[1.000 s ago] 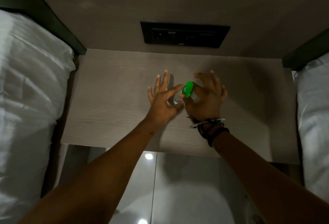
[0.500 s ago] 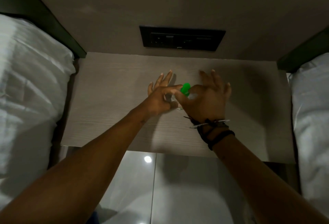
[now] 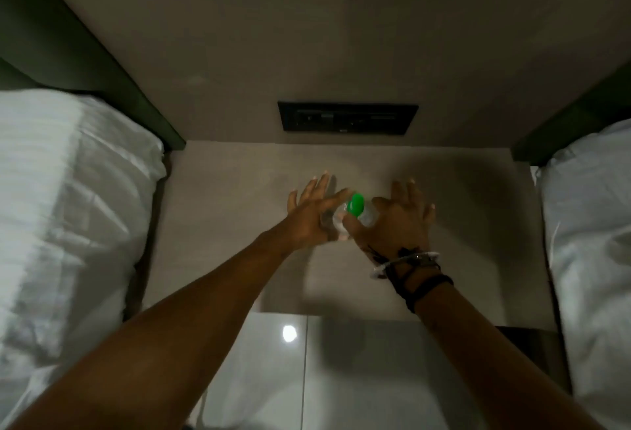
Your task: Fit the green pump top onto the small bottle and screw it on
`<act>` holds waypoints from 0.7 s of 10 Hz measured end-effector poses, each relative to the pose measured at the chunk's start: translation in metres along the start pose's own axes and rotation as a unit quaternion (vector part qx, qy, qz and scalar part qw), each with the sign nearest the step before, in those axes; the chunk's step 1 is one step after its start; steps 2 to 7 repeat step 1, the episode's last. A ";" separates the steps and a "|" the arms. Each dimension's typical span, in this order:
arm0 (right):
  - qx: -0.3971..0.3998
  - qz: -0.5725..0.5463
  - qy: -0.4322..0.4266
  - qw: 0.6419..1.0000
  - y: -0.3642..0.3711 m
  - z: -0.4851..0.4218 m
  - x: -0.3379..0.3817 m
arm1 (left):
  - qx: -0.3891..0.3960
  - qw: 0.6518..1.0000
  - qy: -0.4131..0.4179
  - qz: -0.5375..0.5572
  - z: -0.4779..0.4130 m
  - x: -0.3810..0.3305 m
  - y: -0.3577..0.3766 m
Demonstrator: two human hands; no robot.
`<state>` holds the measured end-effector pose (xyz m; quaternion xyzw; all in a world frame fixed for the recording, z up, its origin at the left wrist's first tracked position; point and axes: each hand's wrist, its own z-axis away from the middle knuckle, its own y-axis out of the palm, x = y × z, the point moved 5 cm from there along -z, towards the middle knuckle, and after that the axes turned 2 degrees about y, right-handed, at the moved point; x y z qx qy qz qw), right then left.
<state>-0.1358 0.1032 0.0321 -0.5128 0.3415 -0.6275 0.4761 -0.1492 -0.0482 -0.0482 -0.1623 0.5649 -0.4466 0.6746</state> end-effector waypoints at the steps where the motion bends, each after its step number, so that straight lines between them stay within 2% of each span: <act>1: 0.073 0.018 0.042 0.996 -0.025 0.029 -0.011 | -0.003 0.993 -0.039 -0.107 0.031 -0.008 -0.047; 7: 0.073 0.018 0.042 0.996 -0.025 0.029 -0.011 | -0.003 0.993 -0.039 -0.107 0.031 -0.008 -0.047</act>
